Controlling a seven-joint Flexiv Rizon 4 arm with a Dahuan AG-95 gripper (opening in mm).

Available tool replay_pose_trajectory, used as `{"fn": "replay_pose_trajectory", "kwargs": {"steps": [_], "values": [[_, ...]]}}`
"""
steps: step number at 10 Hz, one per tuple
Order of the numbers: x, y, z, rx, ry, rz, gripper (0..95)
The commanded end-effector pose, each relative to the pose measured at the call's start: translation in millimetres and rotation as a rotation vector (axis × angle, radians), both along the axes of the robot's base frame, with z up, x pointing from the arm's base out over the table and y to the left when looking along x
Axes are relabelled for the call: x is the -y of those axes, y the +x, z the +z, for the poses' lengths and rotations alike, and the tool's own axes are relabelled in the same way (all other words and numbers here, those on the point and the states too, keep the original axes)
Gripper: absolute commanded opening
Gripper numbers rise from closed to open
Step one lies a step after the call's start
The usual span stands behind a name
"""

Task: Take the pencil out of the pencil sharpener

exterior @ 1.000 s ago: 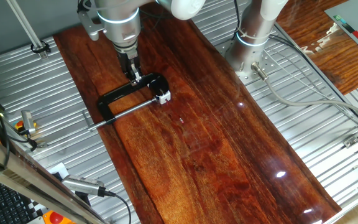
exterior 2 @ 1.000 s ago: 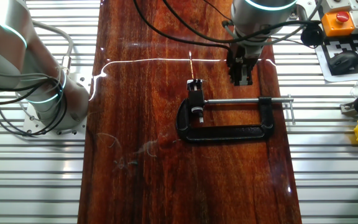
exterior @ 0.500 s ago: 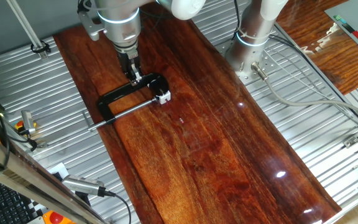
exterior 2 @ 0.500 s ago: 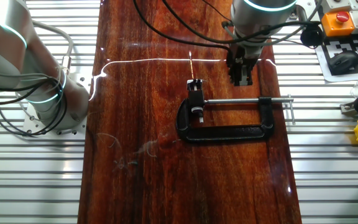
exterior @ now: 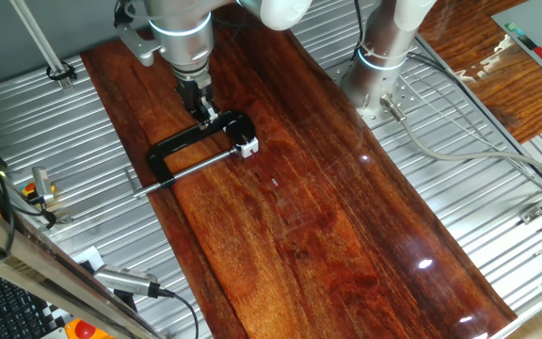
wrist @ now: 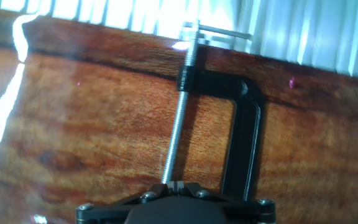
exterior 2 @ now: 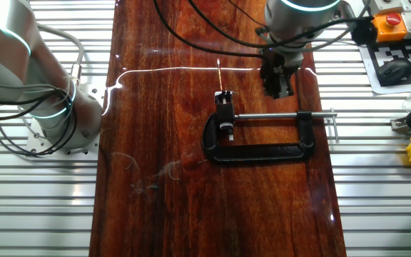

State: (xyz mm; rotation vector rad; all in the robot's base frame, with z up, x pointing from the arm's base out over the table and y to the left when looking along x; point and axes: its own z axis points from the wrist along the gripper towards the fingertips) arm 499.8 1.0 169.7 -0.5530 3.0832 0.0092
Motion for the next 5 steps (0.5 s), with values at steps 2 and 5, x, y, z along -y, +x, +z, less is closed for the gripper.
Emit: {"fn": "replay_pose_trajectory", "kwargs": {"steps": [2,5], "values": [[0.0,0.3,0.0,0.006,-0.014,0.422,0.0],[0.0,0.3,0.0,0.003,-0.013,0.458,0.0]]}}
